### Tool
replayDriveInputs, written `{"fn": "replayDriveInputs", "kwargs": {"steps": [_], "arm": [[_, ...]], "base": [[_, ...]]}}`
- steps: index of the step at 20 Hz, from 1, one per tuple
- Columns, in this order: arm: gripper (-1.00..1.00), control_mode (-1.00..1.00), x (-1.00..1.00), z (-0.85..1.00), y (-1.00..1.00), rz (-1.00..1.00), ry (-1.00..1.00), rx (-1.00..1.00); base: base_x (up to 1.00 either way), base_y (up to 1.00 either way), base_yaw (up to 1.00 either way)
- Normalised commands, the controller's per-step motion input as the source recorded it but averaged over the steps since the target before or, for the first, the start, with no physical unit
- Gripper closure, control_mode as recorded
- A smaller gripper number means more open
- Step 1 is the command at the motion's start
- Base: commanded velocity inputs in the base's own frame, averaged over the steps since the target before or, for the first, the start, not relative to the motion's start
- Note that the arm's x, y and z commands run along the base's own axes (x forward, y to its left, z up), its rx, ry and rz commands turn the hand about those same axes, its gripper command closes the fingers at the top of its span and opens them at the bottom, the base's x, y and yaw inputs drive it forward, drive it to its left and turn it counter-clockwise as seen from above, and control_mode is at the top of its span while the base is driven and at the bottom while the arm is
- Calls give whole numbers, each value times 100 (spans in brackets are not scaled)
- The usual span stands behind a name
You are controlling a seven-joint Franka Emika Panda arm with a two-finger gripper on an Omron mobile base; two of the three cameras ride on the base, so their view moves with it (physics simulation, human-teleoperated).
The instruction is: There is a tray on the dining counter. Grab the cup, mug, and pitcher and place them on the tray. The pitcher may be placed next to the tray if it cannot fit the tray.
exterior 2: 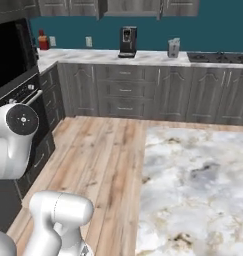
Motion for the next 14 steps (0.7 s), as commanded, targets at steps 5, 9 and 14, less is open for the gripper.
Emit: {"fn": "replayDriveInputs", "kwargs": {"steps": [5, 9, 14], "arm": [[100, 100, 0, 0, 0, 0, 0, 0], [100, 100, 0, 0, 0, 0, 0, 0], [100, 100, 0, 0, 0, 0, 0, 0]], "base": [[-100, -46, 3], [-100, -59, 2], [-100, -69, 2]]}}
